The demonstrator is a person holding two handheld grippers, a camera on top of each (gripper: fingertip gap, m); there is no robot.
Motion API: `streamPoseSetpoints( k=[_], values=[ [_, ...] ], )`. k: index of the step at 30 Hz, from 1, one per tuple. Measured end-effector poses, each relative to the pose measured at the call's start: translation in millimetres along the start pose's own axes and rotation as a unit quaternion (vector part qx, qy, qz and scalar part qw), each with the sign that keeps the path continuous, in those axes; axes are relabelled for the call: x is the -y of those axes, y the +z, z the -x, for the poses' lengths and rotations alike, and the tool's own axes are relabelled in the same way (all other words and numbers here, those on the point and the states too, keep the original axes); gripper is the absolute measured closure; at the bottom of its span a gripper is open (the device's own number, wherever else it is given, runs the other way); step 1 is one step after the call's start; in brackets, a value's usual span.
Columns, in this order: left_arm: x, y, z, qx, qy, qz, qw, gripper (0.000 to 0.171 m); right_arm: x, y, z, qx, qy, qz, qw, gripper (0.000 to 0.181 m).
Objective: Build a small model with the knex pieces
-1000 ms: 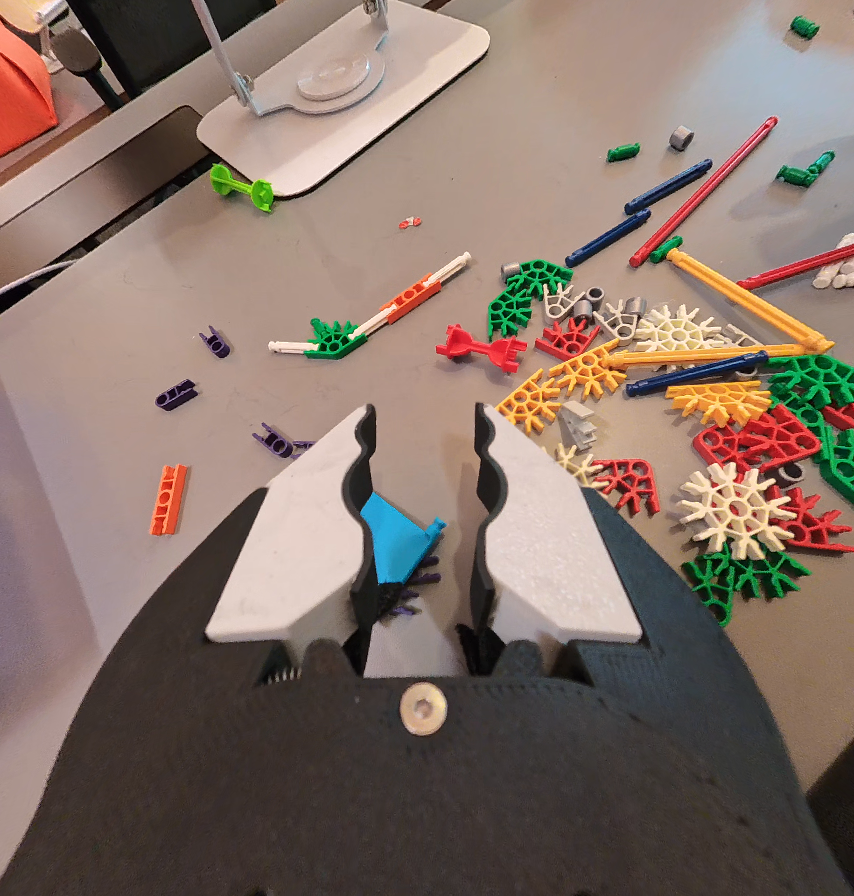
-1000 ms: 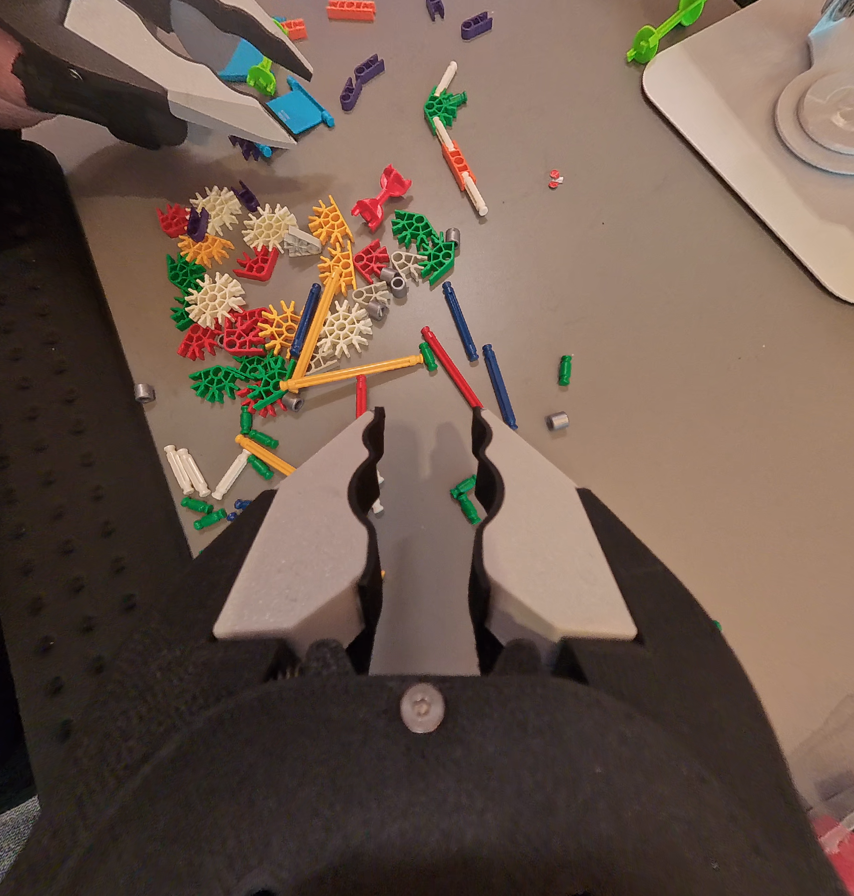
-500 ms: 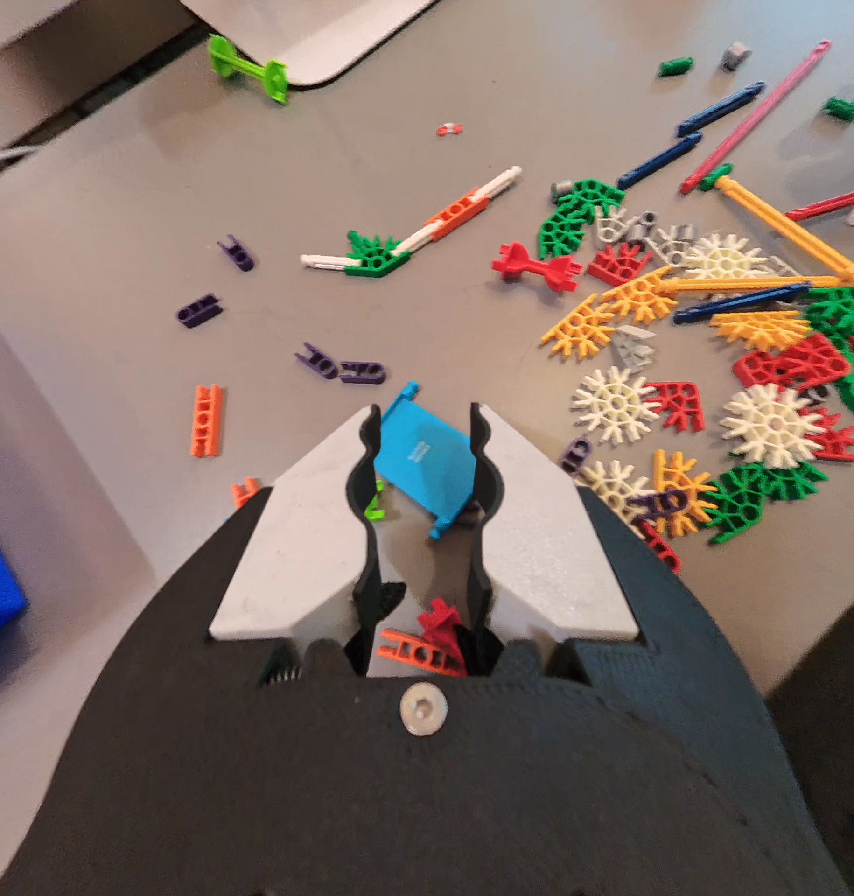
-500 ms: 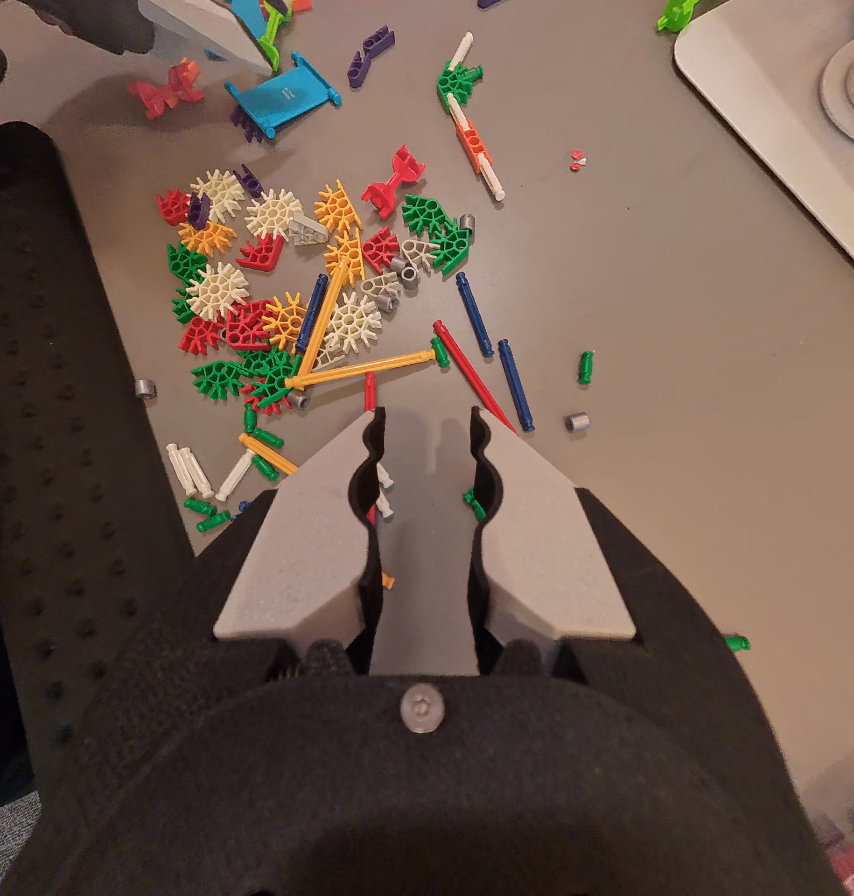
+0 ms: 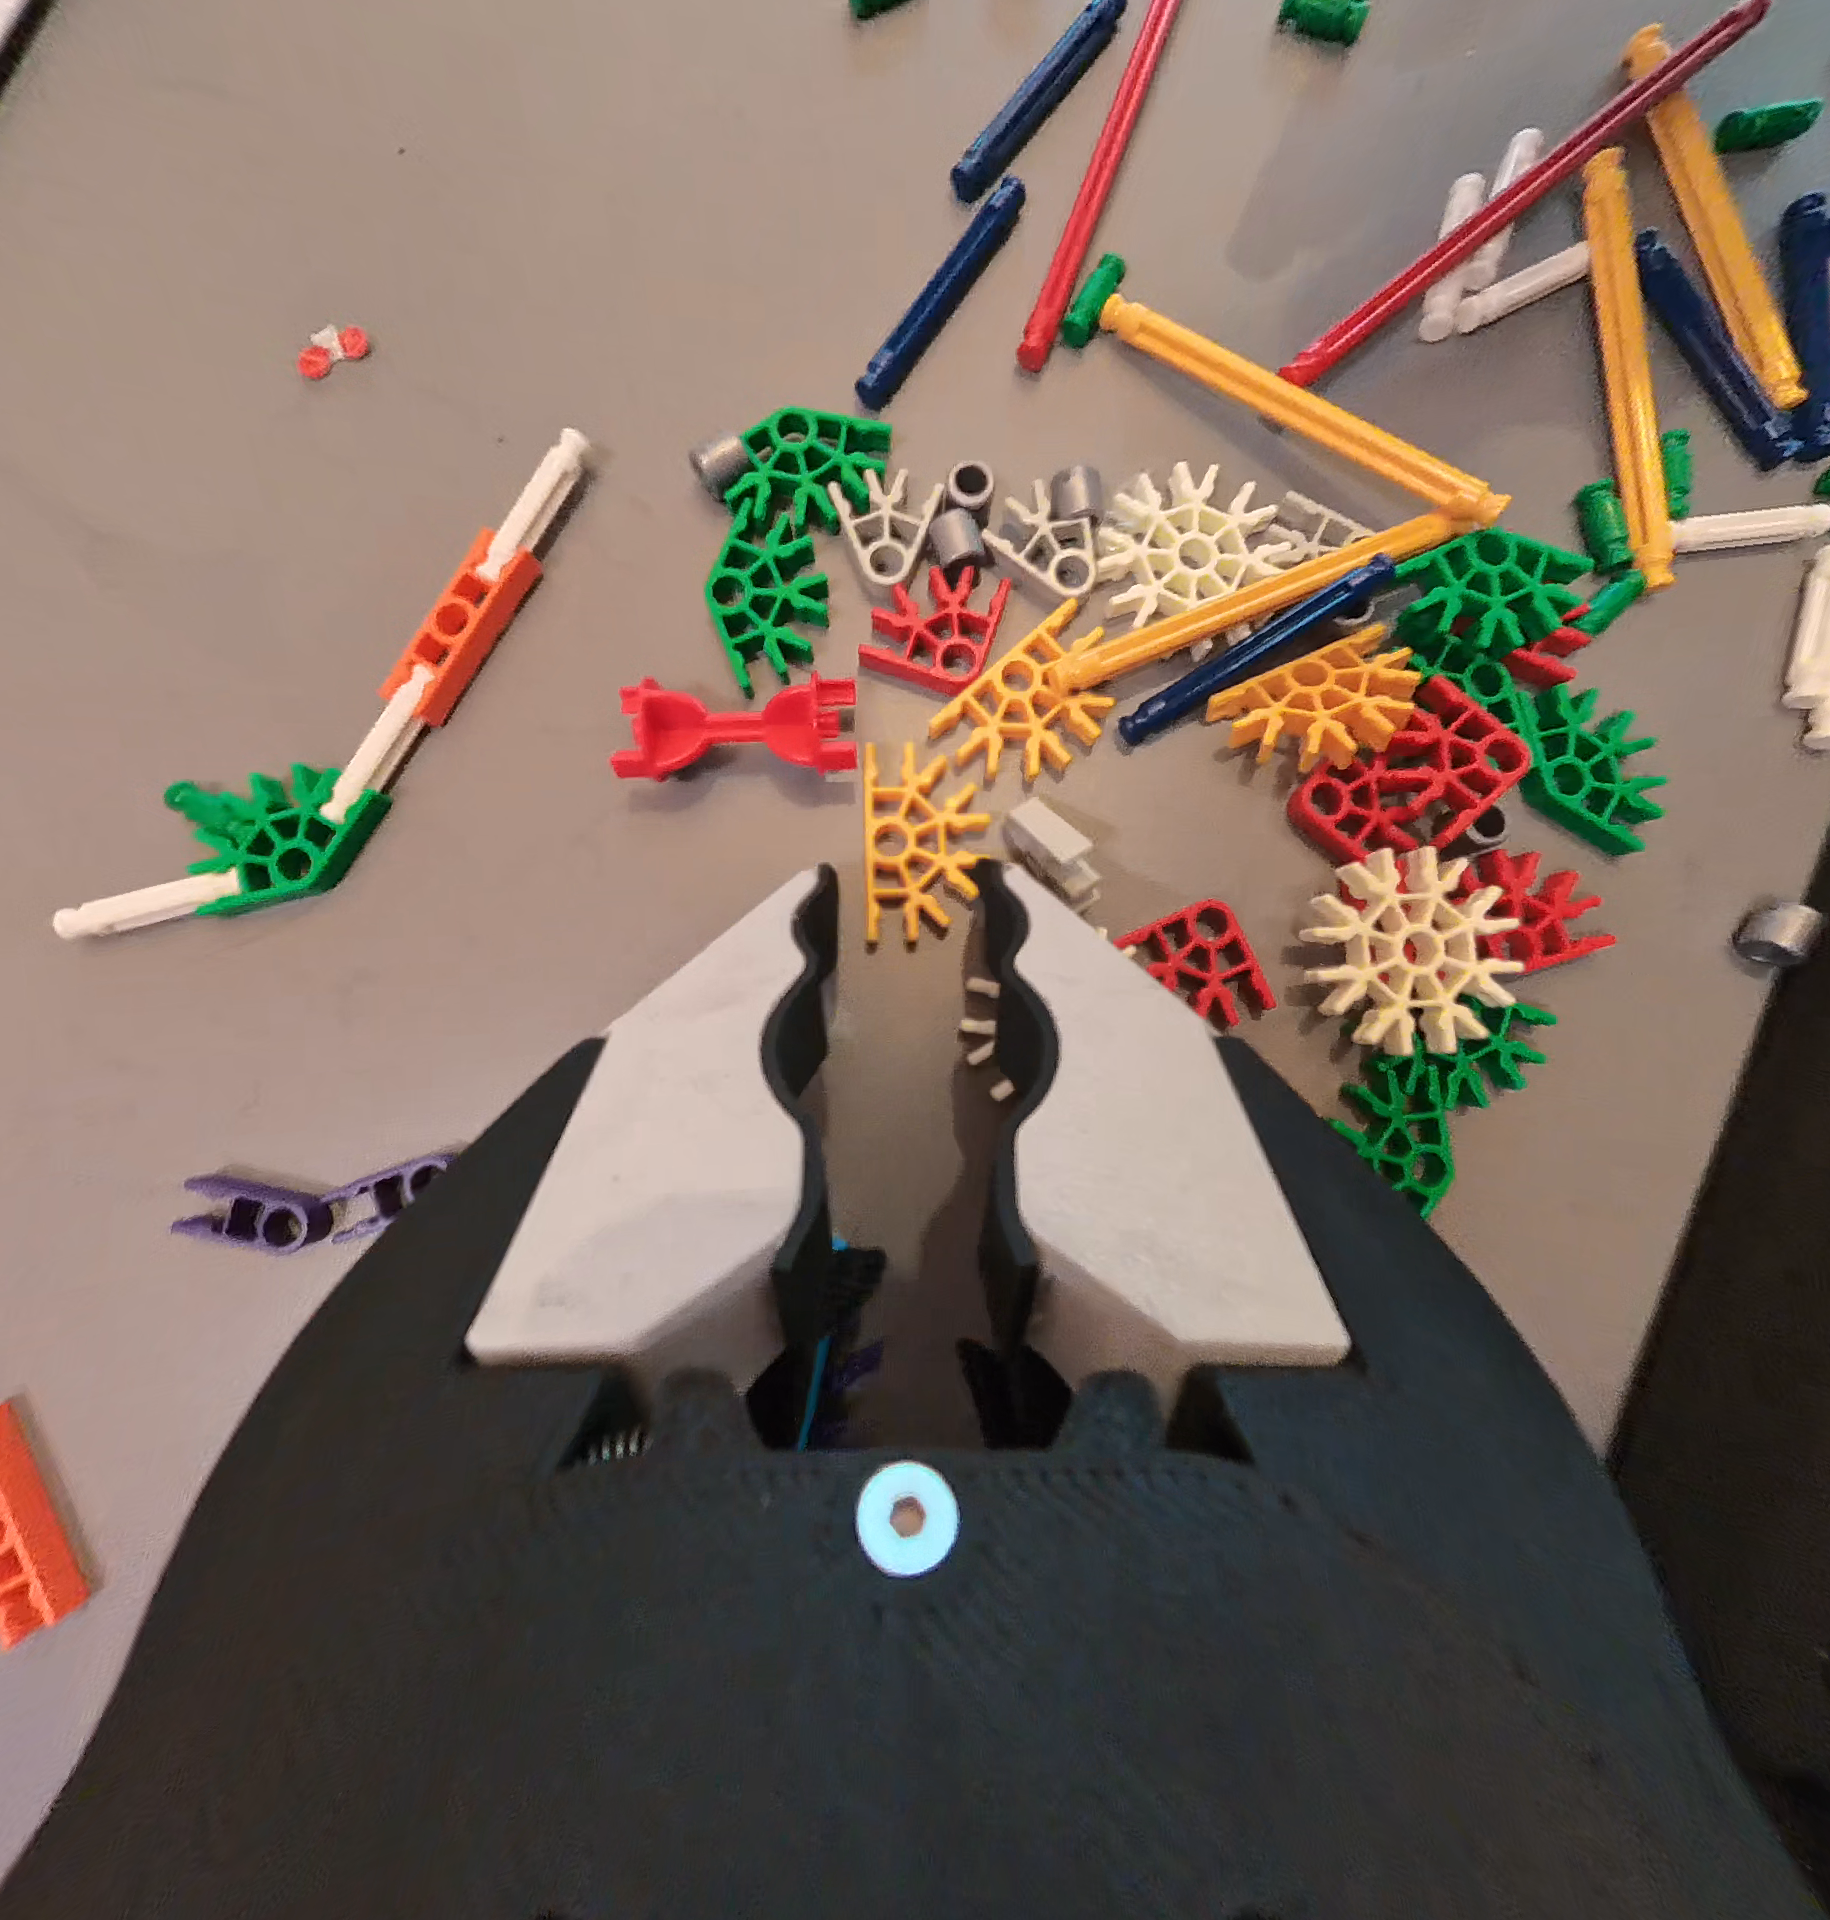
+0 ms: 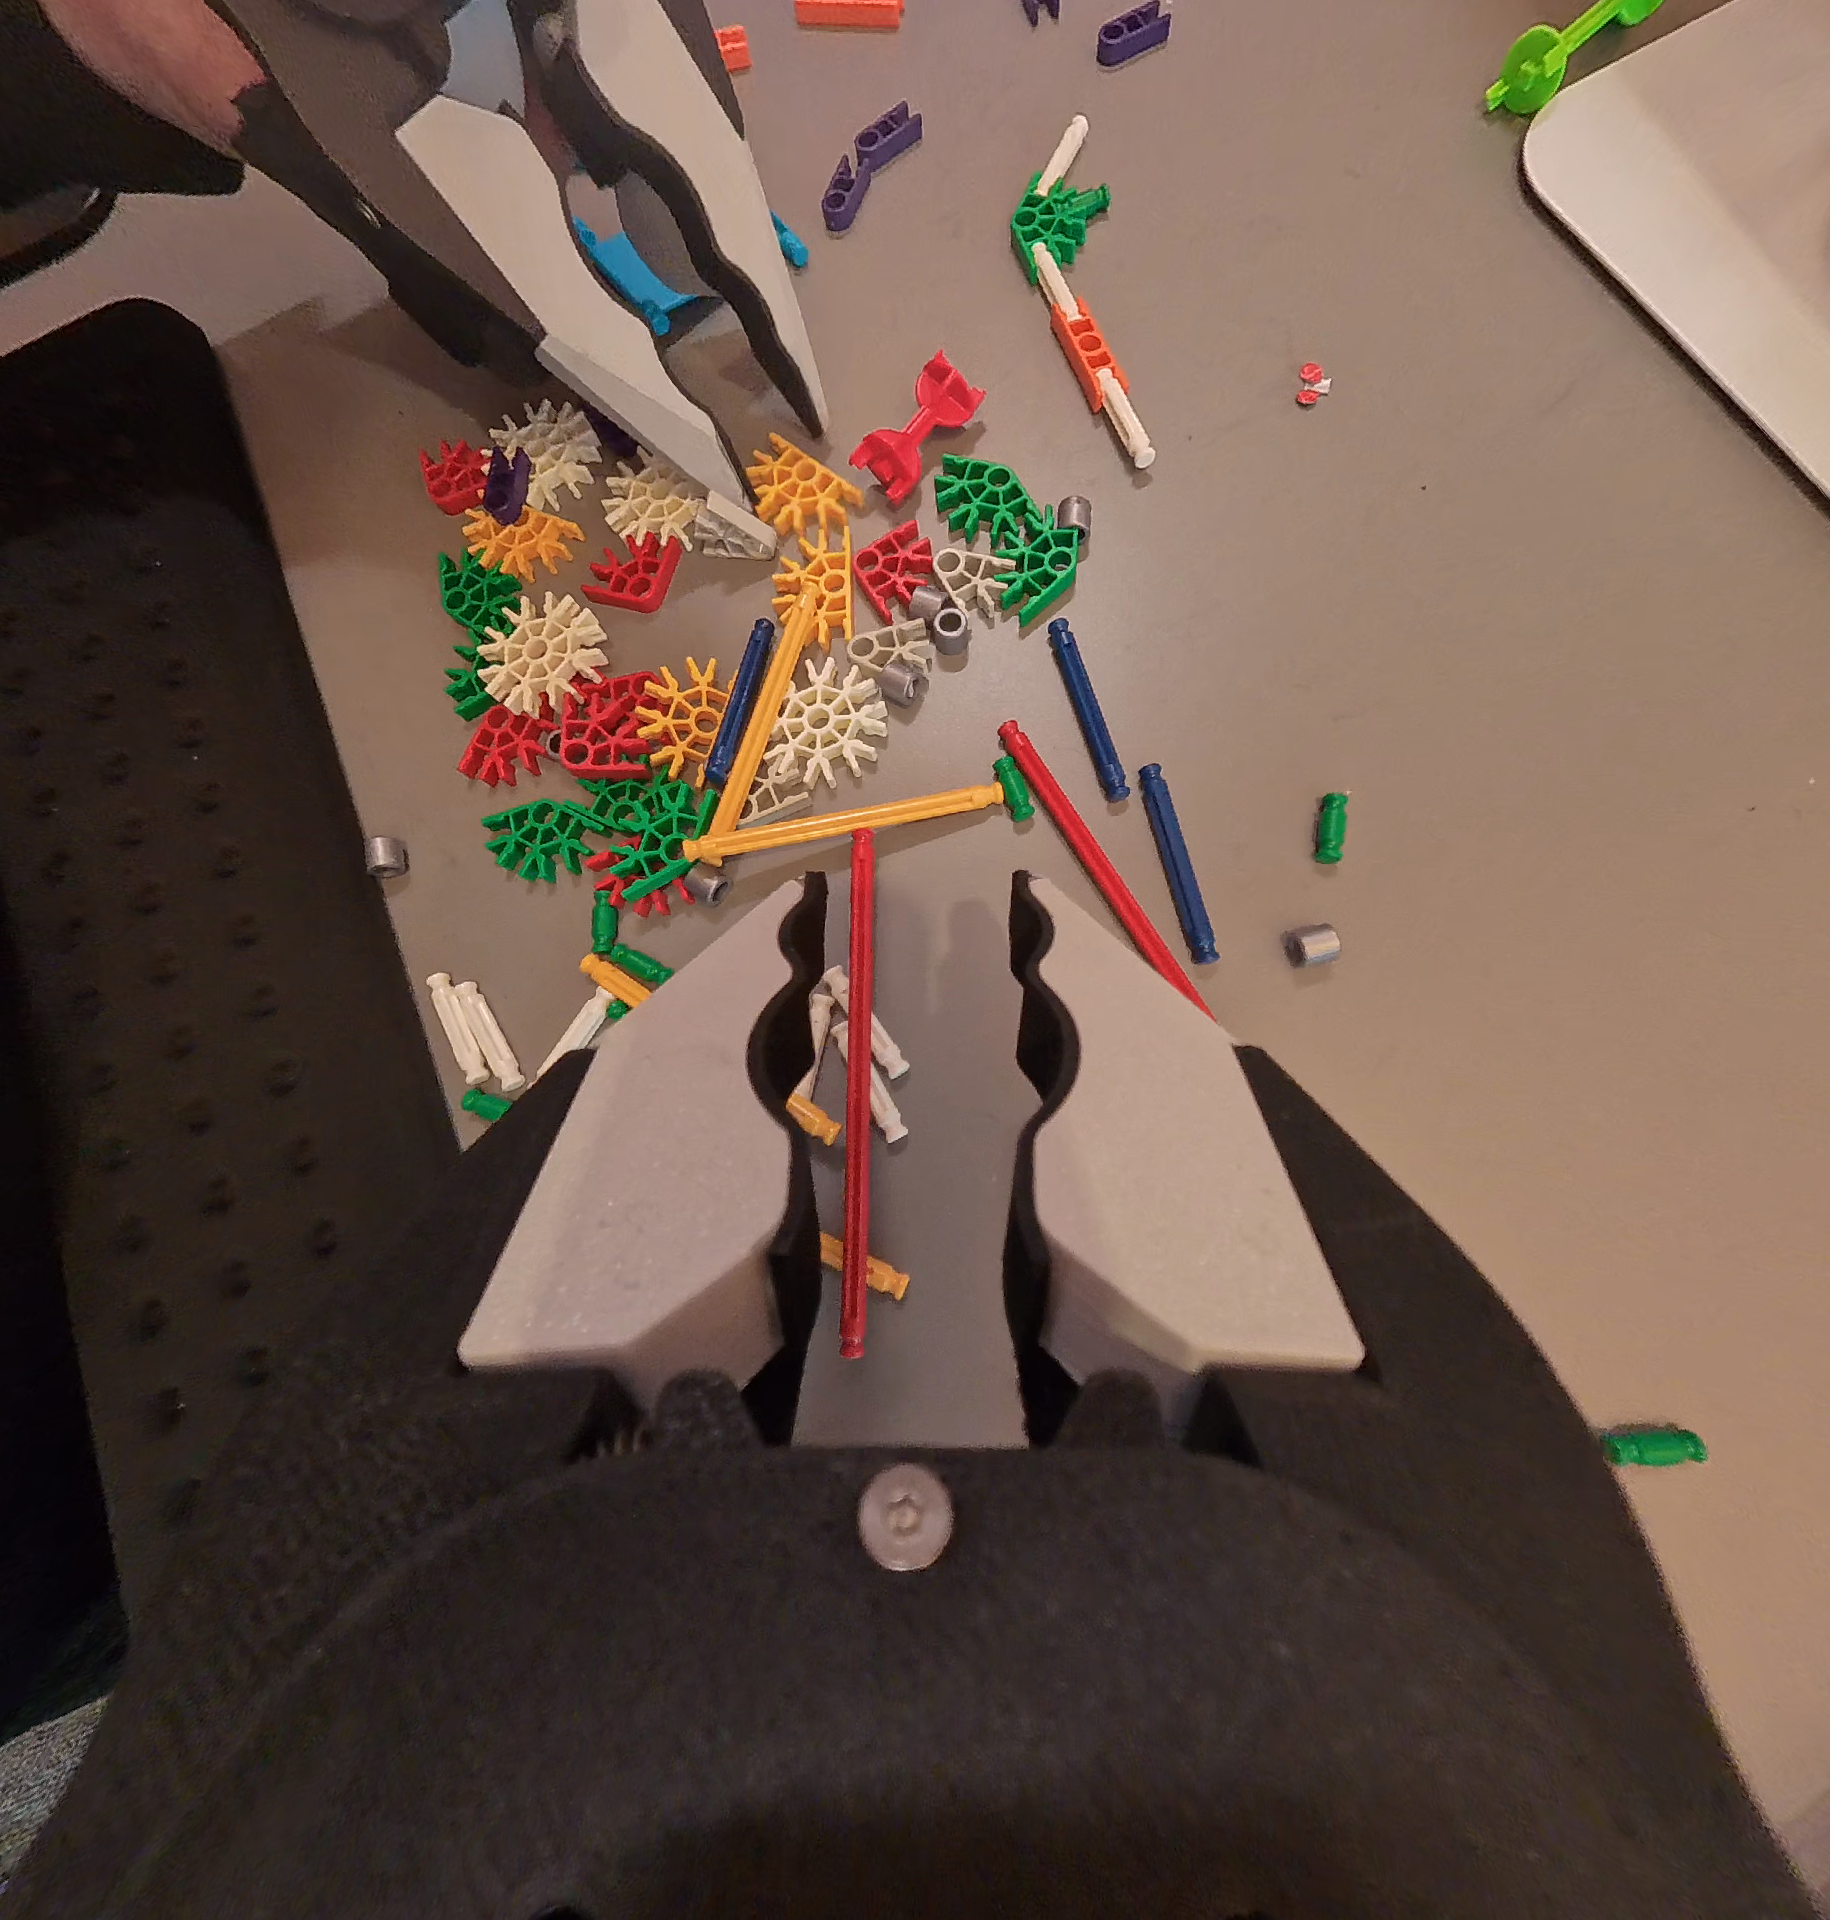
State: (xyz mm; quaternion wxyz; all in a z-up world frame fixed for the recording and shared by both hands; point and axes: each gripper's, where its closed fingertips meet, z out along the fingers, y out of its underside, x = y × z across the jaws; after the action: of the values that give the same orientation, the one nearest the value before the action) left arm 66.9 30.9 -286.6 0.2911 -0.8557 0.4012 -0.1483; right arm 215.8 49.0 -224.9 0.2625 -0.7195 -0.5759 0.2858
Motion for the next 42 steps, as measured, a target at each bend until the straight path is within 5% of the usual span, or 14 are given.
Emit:
streamPoseSetpoints(
  k=[8, 10, 16, 25, 34, 42],
  values=[
    [4, 1, -3, -0.005, 0.016, -0.006, 1.0, 0.154, 1, 0, 0, 0.001, 0.003, -0.007, 1.0, 0.148],
    [9, -4, -4, -0.003, 0.011, -0.026, 1.0, 0.171, 5, 1, 1, 0.005, -0.002, -0.01, 1.0, 0.148],
    [-3, -9, -6, 0.0, 0.007, -0.014, 1.0, 0.171, 23, 13, 10, 0.022, -0.028, -0.011, 0.999, 0.148],
    [3, 3, -20, -0.029, 0.028, 0.001, 0.999, 0.12, 33, 26, 16, 0.04, -0.04, -0.009, 0.998, 0.148],
    [12, 10, -25, -0.028, 0.045, -0.014, 0.999, 0.135, 32, 25, 16, 0.033, -0.029, -0.014, 0.999, 0.148],
    [29, -12, -17, 0.06, 0.033, -0.077, 0.995, 0.135, 49, 19, 17, 0.048, 0.028, -0.06, 0.997, 0.149]
  ],
)
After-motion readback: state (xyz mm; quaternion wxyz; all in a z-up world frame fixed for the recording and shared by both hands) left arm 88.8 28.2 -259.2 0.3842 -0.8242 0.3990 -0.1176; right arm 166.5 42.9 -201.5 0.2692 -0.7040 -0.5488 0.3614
